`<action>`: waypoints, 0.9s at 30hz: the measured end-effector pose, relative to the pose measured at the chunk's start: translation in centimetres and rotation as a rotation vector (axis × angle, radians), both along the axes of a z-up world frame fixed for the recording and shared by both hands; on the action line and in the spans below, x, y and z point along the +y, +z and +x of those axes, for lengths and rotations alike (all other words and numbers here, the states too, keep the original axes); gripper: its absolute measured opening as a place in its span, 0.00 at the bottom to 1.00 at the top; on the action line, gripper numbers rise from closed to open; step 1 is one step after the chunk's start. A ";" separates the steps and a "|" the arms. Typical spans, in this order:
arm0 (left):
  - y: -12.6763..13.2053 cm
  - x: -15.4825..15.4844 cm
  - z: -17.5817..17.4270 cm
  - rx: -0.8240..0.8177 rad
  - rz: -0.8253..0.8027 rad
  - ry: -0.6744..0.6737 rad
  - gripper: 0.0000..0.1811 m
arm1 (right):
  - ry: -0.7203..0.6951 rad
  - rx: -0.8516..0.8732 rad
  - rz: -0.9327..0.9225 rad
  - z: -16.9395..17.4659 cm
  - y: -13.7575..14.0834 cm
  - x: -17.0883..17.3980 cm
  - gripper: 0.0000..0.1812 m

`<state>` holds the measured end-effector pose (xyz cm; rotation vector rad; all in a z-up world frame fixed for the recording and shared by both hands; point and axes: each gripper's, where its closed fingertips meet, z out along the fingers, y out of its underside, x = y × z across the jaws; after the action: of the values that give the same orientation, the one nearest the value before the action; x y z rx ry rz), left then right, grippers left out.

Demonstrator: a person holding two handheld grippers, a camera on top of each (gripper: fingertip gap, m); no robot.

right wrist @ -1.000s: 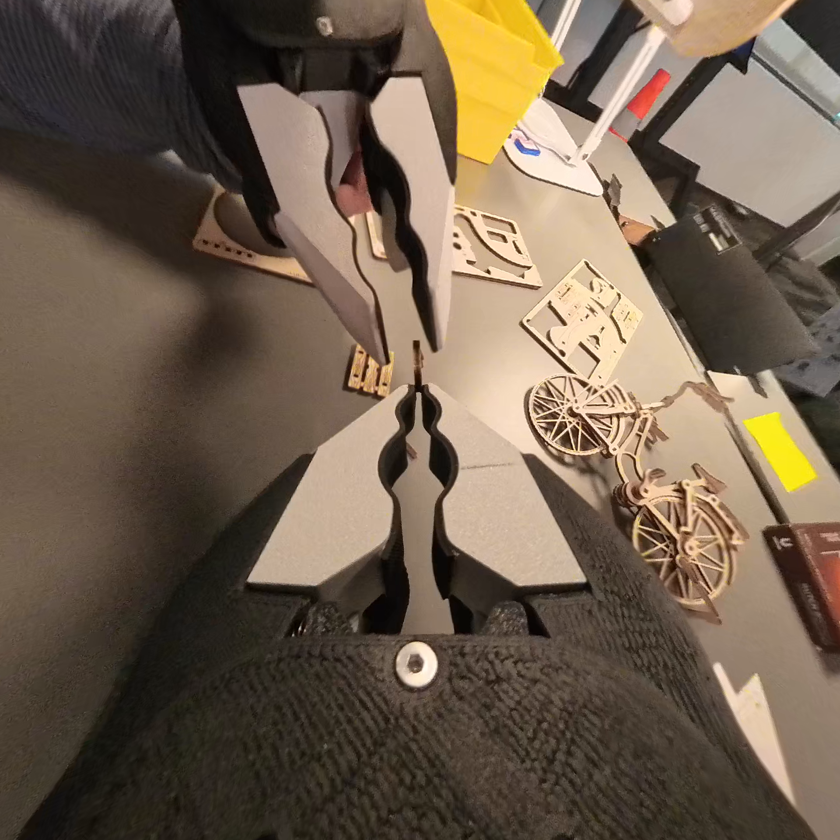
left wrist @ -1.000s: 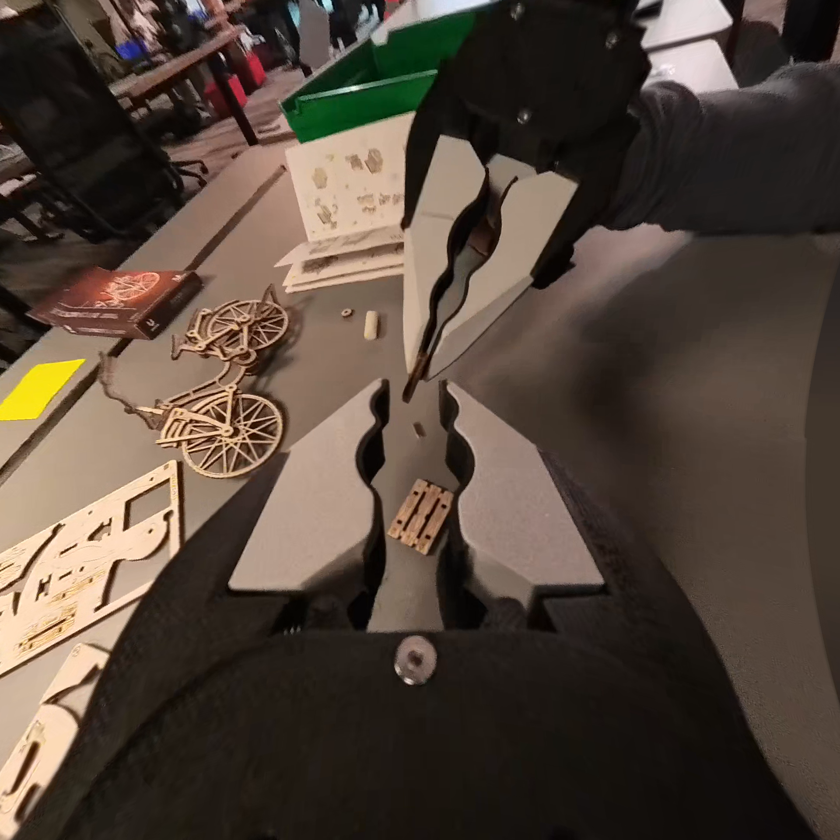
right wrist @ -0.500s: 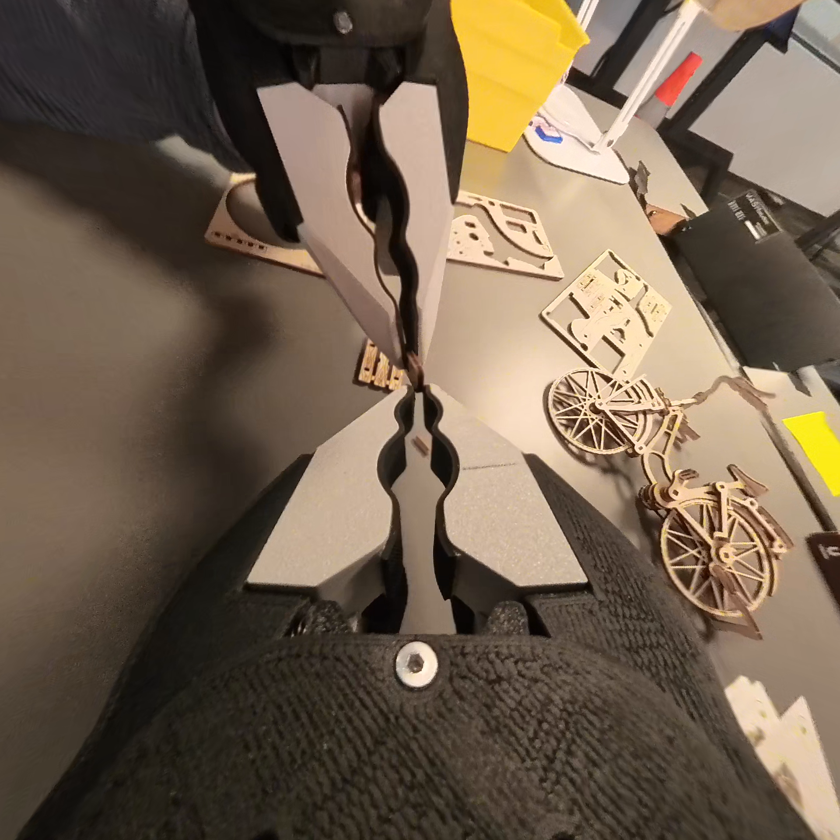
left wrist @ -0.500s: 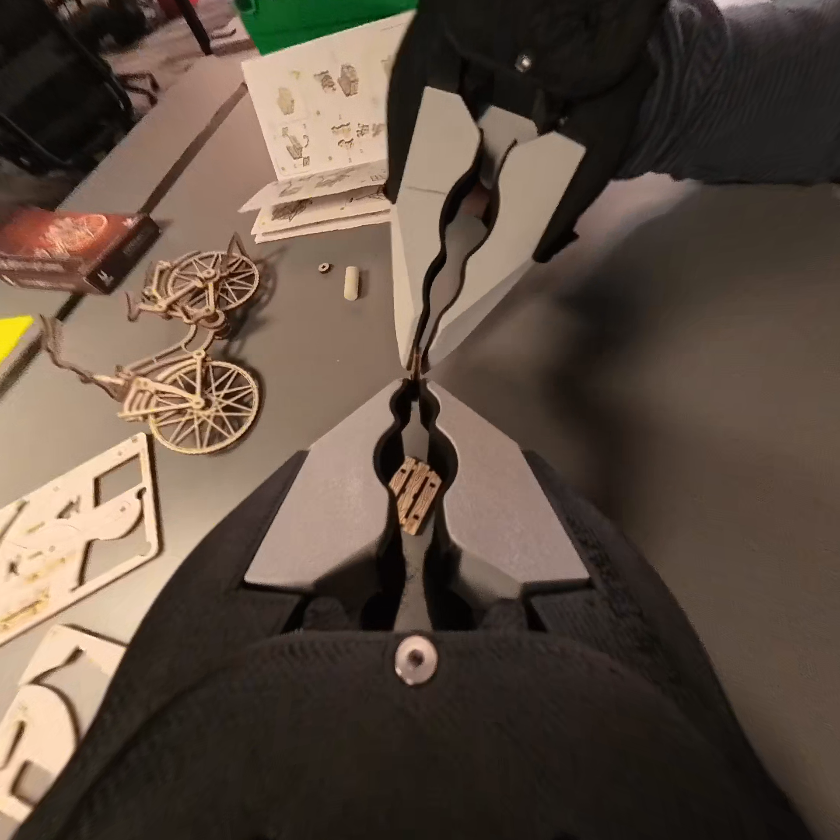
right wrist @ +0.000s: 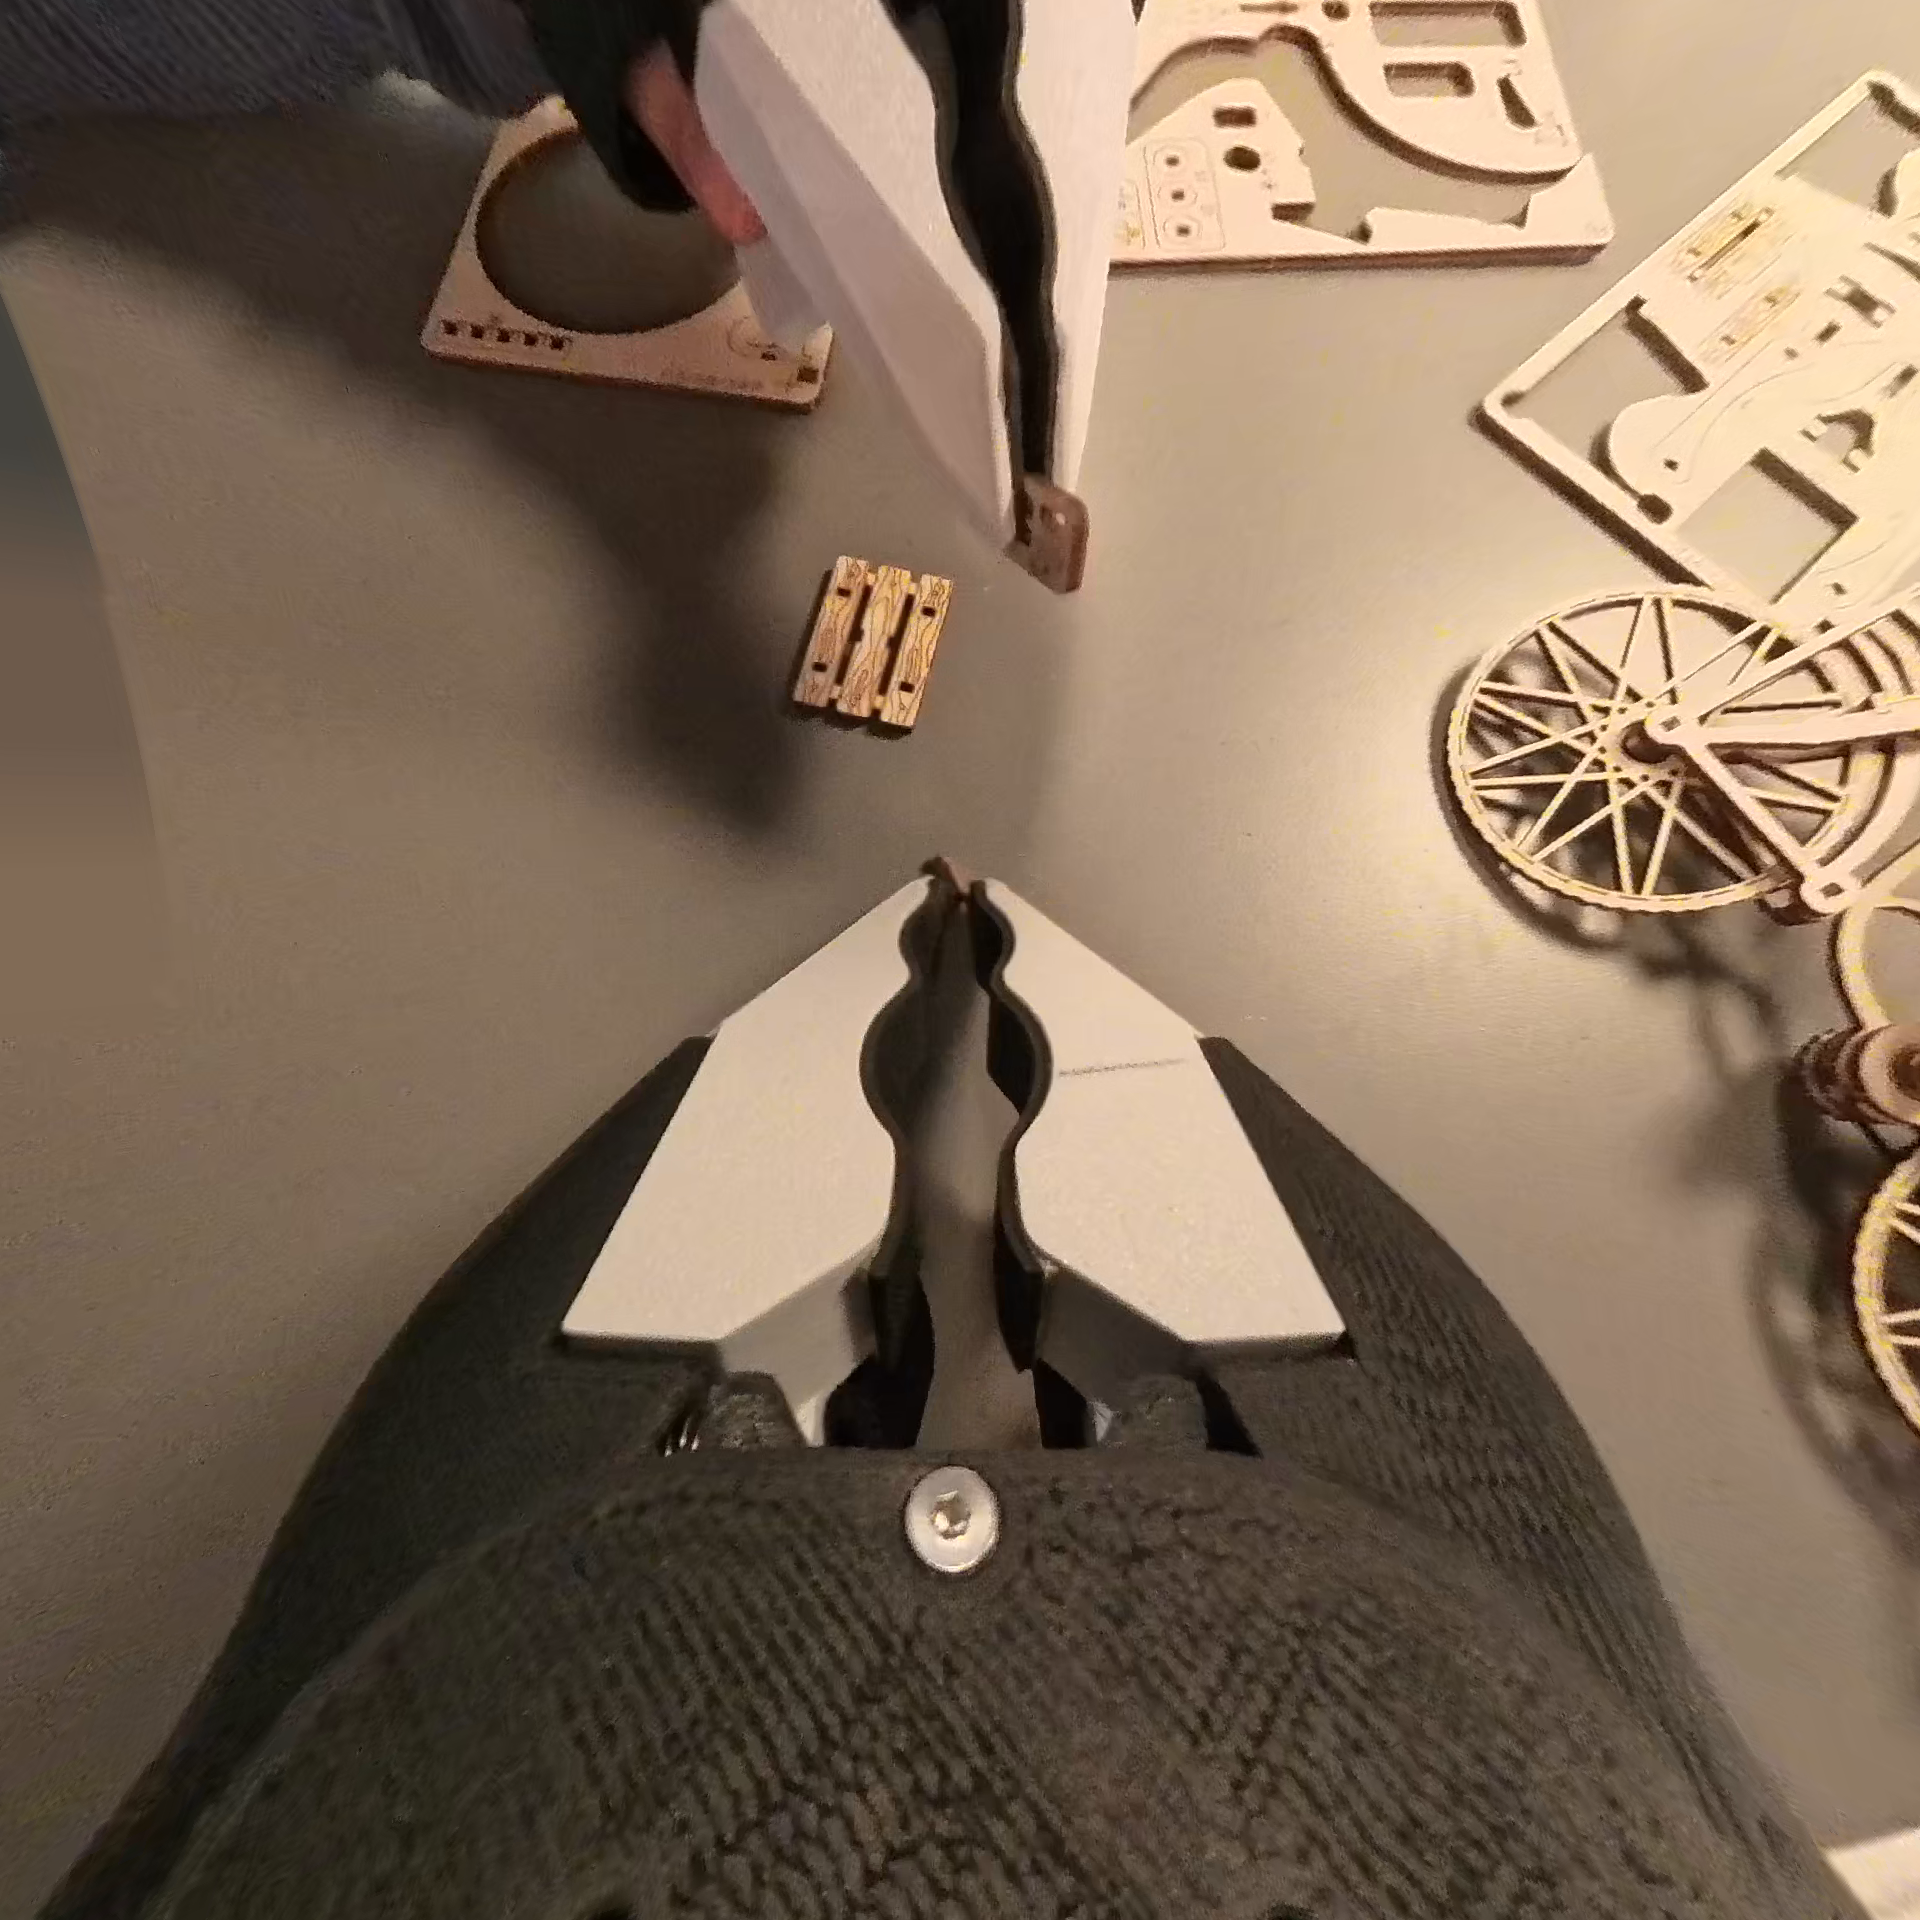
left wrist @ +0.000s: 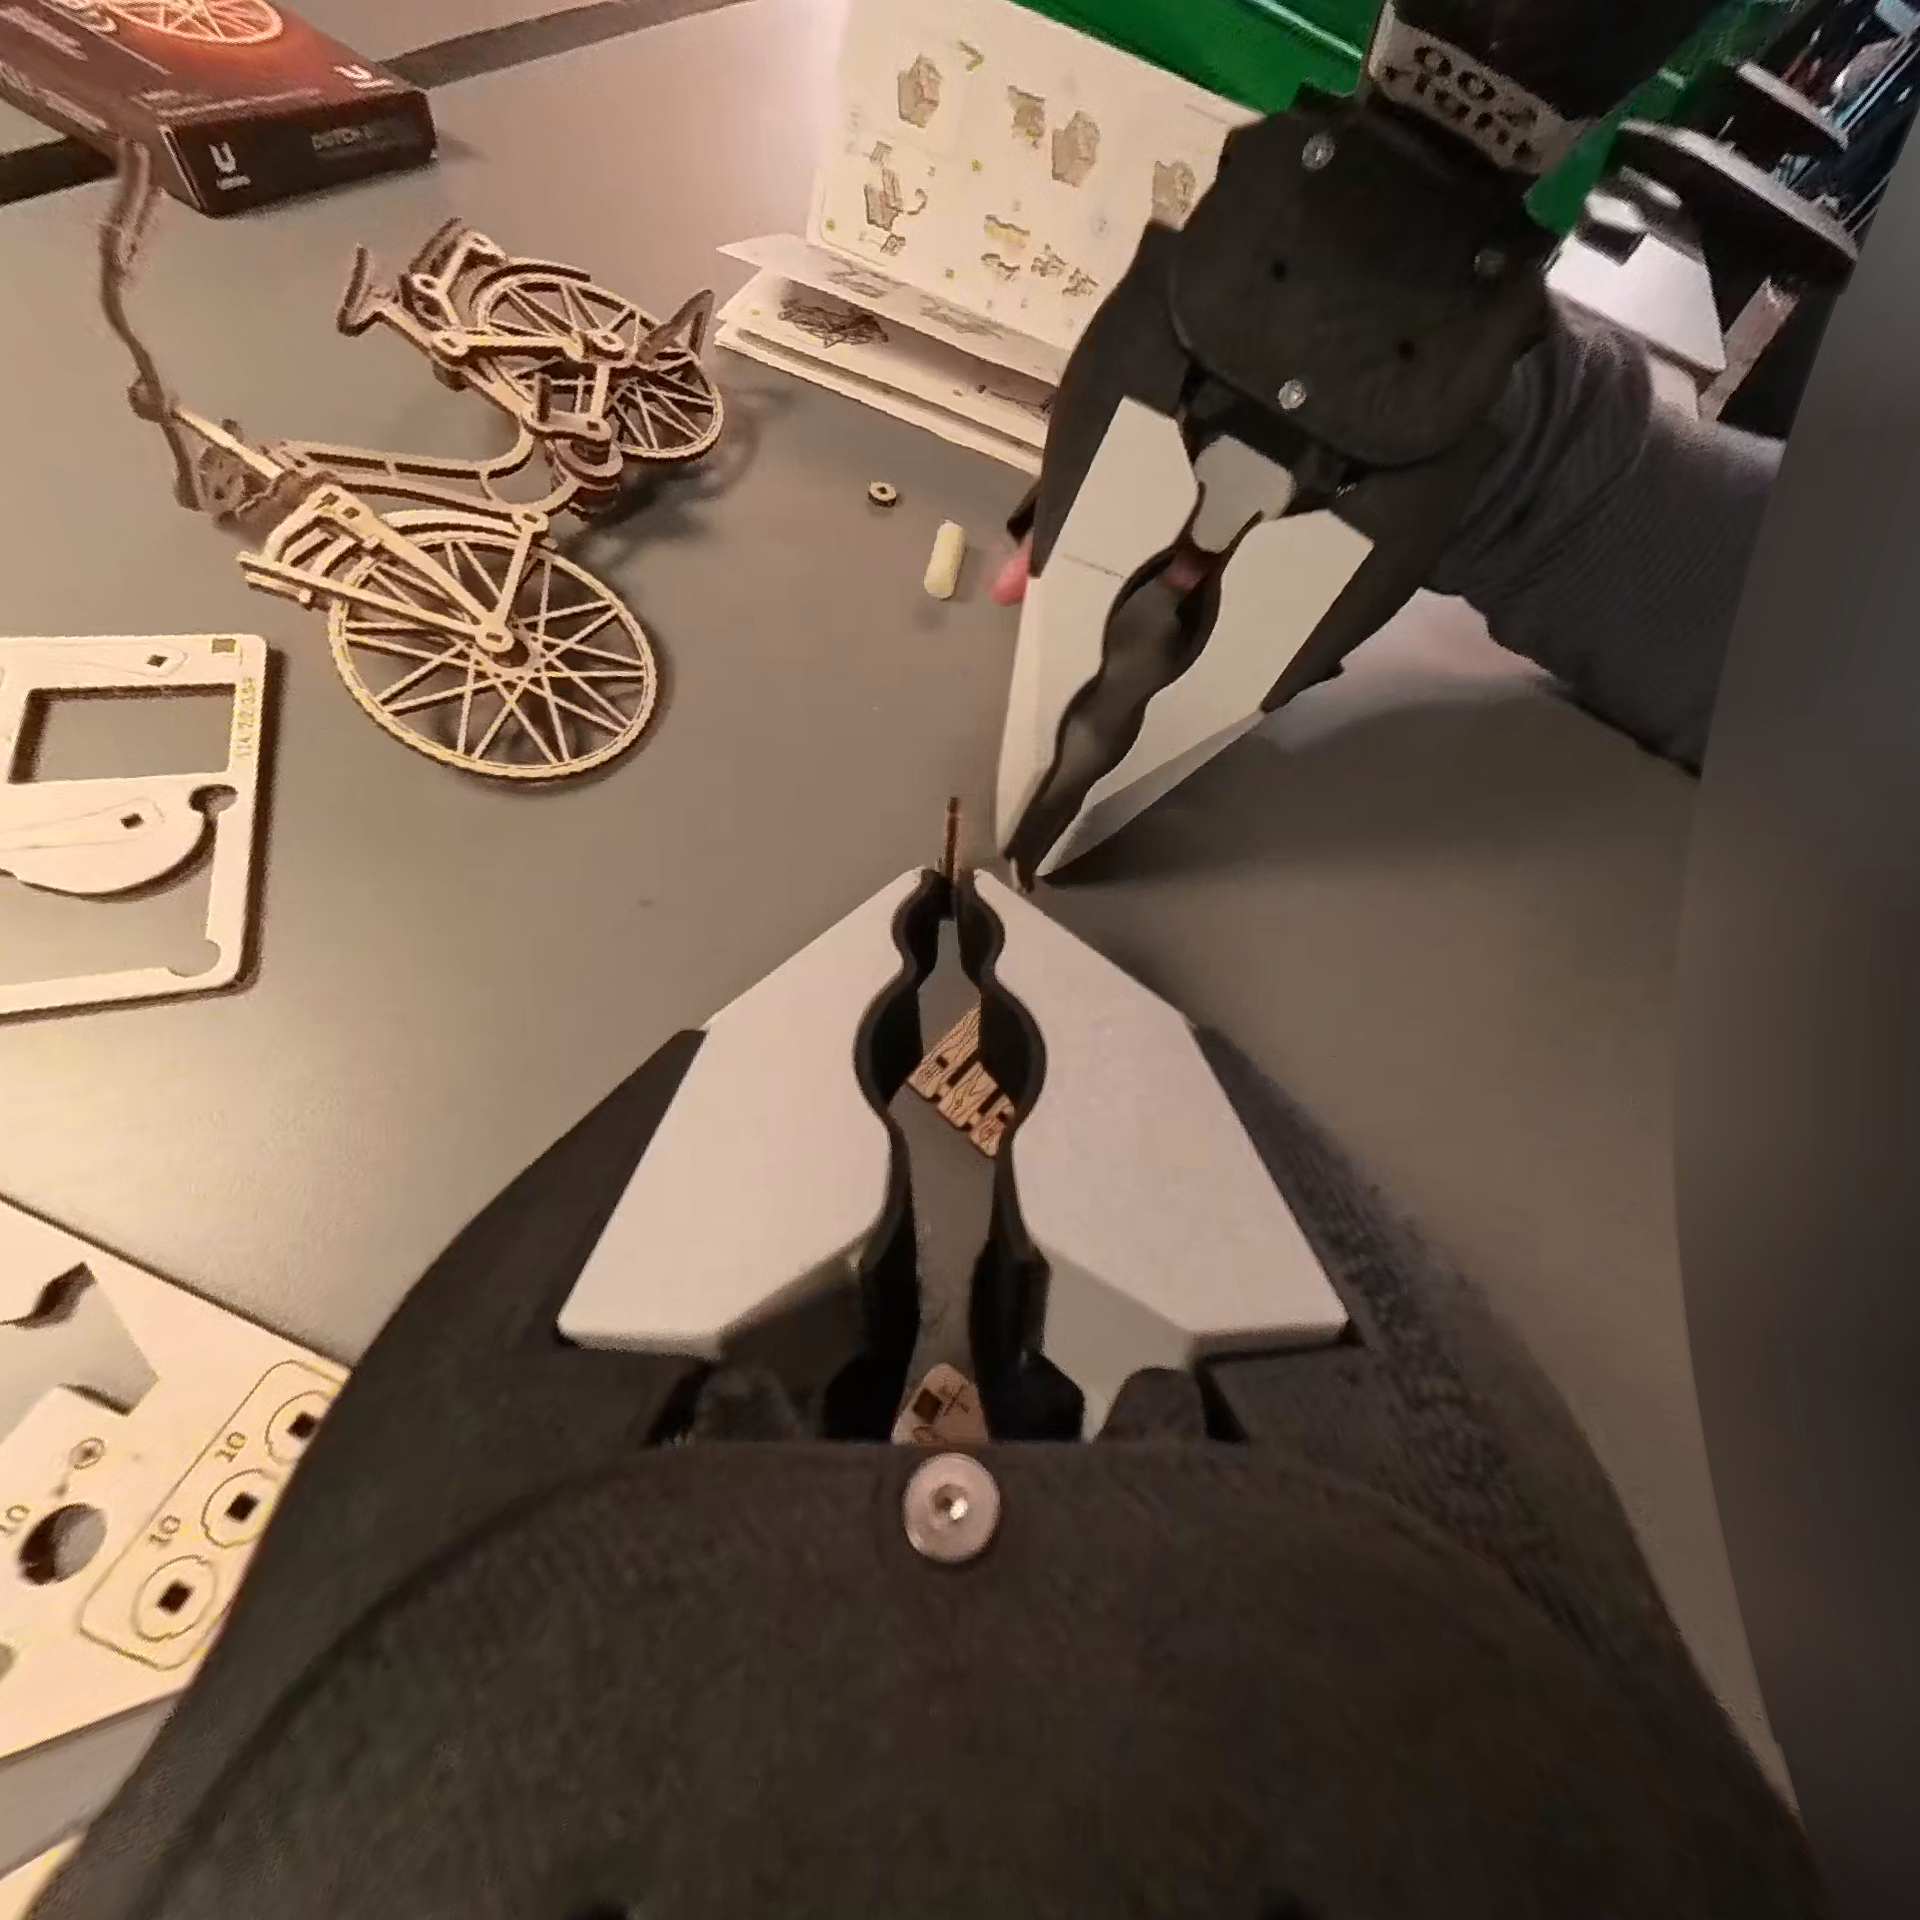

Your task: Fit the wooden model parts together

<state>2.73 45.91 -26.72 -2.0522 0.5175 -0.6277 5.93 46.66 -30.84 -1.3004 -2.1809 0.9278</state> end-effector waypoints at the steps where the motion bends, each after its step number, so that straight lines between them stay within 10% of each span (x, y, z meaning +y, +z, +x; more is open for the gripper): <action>1: 0.1 0.1 0.0 -0.022 -0.005 0.005 0.01 | -0.008 -0.001 -0.022 0.0 0.0 -0.1 0.01; 14: 1.0 2.1 -1.2 -0.221 0.033 0.257 0.01 | -0.550 0.435 -0.102 -3.5 6.5 1.8 0.00; 27: 1.0 2.4 -2.5 -0.089 0.105 0.302 0.01 | -0.562 0.324 -0.161 -4.0 4.4 1.5 0.00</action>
<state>0.26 48.27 -25.71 -1.9430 0.1788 -0.4967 1.94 48.16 -26.40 -1.5912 -1.4092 1.0015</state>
